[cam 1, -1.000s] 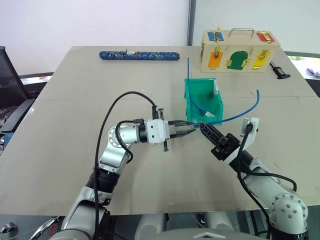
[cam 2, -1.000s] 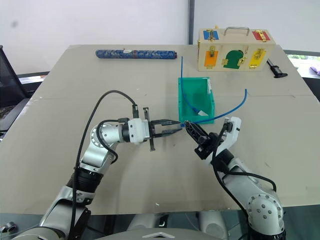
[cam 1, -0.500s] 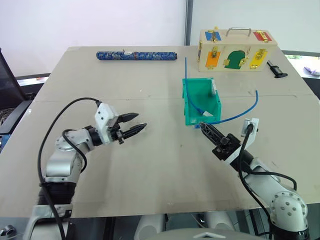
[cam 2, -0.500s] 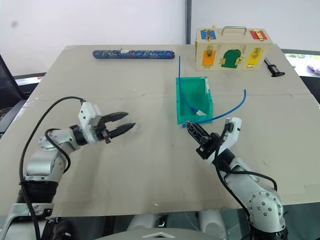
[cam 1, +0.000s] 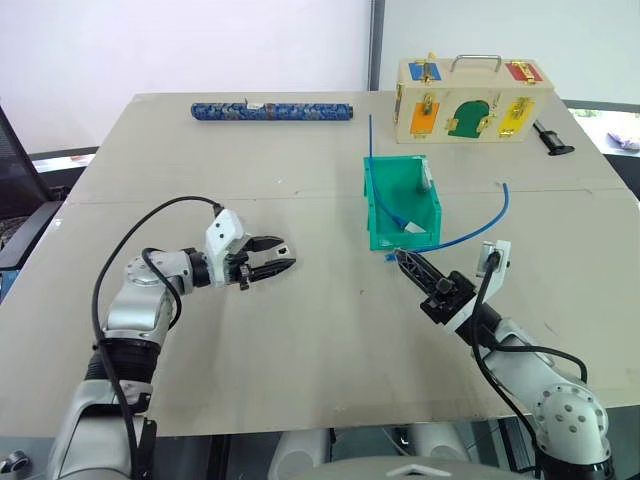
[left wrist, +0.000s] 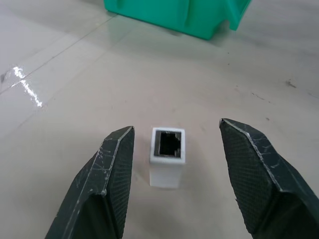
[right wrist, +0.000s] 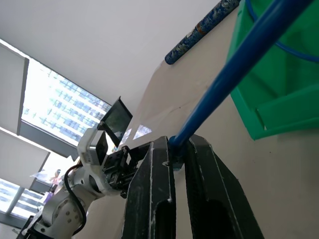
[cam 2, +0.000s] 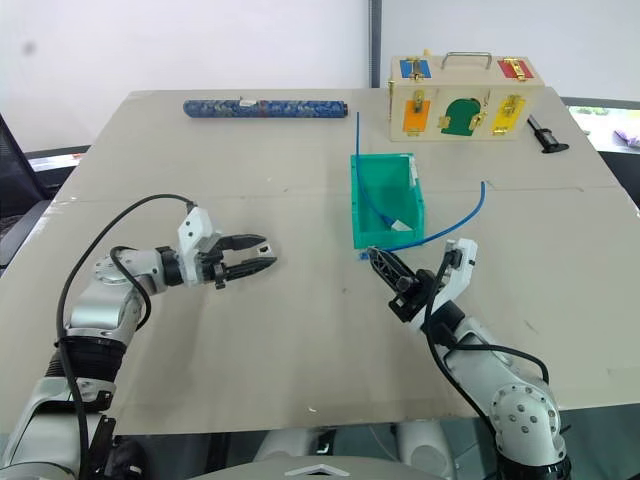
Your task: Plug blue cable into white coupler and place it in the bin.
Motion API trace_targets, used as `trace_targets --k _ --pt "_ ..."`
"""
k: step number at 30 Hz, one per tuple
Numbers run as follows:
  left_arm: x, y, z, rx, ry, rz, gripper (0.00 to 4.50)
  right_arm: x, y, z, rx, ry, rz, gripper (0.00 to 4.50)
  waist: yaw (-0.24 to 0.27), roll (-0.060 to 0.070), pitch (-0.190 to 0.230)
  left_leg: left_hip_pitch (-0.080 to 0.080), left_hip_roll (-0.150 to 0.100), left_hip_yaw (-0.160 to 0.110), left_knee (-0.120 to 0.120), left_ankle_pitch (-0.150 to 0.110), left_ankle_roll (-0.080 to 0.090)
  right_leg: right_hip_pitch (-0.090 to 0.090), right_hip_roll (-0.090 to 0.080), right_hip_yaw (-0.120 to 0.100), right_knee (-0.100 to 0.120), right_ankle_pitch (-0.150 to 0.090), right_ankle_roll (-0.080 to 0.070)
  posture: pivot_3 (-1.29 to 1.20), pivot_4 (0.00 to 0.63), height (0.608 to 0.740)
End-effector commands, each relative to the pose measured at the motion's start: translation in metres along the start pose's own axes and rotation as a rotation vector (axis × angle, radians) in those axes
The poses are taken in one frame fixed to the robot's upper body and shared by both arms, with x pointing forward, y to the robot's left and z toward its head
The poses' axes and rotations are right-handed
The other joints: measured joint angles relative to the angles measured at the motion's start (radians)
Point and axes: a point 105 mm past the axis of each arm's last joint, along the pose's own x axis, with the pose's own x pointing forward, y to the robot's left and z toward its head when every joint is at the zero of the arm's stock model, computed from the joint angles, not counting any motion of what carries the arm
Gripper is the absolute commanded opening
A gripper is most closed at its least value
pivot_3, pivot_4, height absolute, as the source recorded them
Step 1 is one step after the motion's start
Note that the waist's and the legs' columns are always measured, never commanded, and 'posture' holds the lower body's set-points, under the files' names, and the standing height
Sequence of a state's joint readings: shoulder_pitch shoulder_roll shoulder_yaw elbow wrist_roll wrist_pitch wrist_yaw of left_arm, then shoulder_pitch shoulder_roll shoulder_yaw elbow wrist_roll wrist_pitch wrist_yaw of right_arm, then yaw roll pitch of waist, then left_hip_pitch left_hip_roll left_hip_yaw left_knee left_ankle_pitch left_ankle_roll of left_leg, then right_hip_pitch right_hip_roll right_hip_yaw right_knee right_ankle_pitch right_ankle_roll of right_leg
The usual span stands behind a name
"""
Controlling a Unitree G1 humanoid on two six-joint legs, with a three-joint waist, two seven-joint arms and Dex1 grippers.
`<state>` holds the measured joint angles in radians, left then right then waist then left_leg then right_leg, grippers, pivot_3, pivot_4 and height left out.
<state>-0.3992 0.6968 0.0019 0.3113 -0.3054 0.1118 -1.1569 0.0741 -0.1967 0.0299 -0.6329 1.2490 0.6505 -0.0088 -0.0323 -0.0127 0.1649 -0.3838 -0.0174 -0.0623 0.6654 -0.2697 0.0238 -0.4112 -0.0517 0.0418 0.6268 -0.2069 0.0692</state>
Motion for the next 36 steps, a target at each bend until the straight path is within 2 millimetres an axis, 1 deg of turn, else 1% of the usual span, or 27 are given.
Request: trace_targets --k 1,4,5,7,10,15,17,20,24,28,32,35,36 --pt "0.003 0.005 0.0 0.037 0.01 0.019 2.76 -0.003 0.014 0.008 -0.035 -0.035 0.041 0.0 0.0 0.0 0.0 0.0 0.0 0.0 0.0 0.0 0.0 0.0 0.0 0.0 0.0 0.0 0.0 0.0 0.15 0.74" --pt "0.008 0.002 -0.005 0.036 0.022 0.011 2.76 -0.005 0.013 0.008 -0.035 -0.038 0.037 0.0 0.0 0.0 0.0 0.0 0.0 0.0 0.0 0.0 0.0 0.0 0.0 0.0 0.0 0.0 0.0 0.0 0.15 0.74" --pt "0.009 0.001 -0.007 0.033 0.025 0.004 2.53 -0.005 0.013 0.008 -0.035 -0.039 0.036 0.0 0.0 0.0 0.0 0.0 0.0 0.0 0.0 0.0 0.0 0.0 0.0 0.0 0.0 0.0 0.0 0.0 0.15 0.74" --pt "0.01 -0.001 -0.01 0.032 0.034 0.0 1.95 -0.006 0.013 0.008 -0.035 -0.041 0.033 0.0 0.0 0.0 0.0 0.0 0.0 0.0 0.0 0.0 0.0 0.0 0.0 0.0 0.0 0.0 0.0 0.0 0.15 0.74" --pt "0.011 -0.002 -0.013 0.031 0.042 -0.006 0.4 -0.007 0.013 0.008 -0.038 -0.041 0.03 0.0 0.0 0.0 0.0 0.0 0.0 0.0 0.0 0.0 0.0 0.0 -0.001 0.0 0.0 0.0 0.0 0.0 0.15 0.74" --pt "0.009 -0.005 -0.012 0.03 0.031 -0.025 0.39 -0.008 0.013 0.008 -0.045 -0.035 0.026 0.0 0.0 0.0 0.0 0.0 0.0 0.0 0.0 0.0 0.0 0.0 -0.001 0.0 0.0 0.0 0.0 0.0 0.15 0.74" --pt "0.01 -0.012 -0.003 0.018 -0.014 -0.072 0.39 -0.008 0.012 0.009 -0.075 -0.032 0.023 0.0 -0.001 0.0 0.0 0.0 0.0 0.0 0.0 0.0 0.0 0.0 -0.001 0.0 0.0 0.0 0.0 0.0 0.15 0.74" --pt "0.018 -0.03 0.017 0.019 -0.07 -0.171 0.39 -0.008 0.009 0.014 -0.17 -0.026 0.022 0.0 -0.001 0.0 0.0 -0.001 0.0 0.0 0.0 0.0 0.0 0.0 -0.001 0.0 0.0 0.0 0.0 0.0 0.15 0.74" --pt "0.04 -0.056 0.038 0.059 -0.093 -0.282 0.39 -0.009 0.007 0.023 -0.363 0.024 0.046 0.0 0.003 -0.001 0.0 -0.001 -0.001 0.0 0.001 0.0 0.0 0.0 -0.002 0.0 0.0 0.0 0.0 0.0 0.15 0.74" --pt "0.069 -0.076 0.049 0.112 -0.087 -0.36 0.39 -0.011 0.006 0.037 -0.522 0.077 0.075 0.0 0.007 0.0 0.0 -0.001 -0.002 0.0 0.001 0.0 0.0 0.0 -0.002 0.0 0.0 0.0 0.0 0.0 0.15 0.74" --pt "0.094 -0.087 0.047 0.15 -0.06 -0.41 0.39 -0.013 0.002 0.038 -0.69 0.198 0.11 0.0 0.011 -0.001 0.0 -0.001 -0.005 0.0 0.001 0.0 0.0 0.0 -0.001 0.0 0.0 0.0 0.0 0.0 0.15 0.74" --pt "0.108 -0.09 0.041 0.178 -0.03 -0.418 0.39 -0.011 0.003 0.034 -0.773 0.278 0.165 0.0 0.013 -0.001 0.0 -0.001 -0.005 0.0 0.001 0.0 0.0 0.0 0.0 0.0 0.0 0.0 0.0 0.0 0.15 0.74" --pt "0.112 -0.088 0.04 0.178 -0.021 -0.404 0.39 -0.01 0.004 0.033 -0.799 0.305 0.185 0.0 0.014 0.0 0.0 -0.001 -0.005 0.0 0.001 0.0 0.0 0.0 0.0 -0.001 0.0 0.0 0.0 0.0 0.15 0.74"
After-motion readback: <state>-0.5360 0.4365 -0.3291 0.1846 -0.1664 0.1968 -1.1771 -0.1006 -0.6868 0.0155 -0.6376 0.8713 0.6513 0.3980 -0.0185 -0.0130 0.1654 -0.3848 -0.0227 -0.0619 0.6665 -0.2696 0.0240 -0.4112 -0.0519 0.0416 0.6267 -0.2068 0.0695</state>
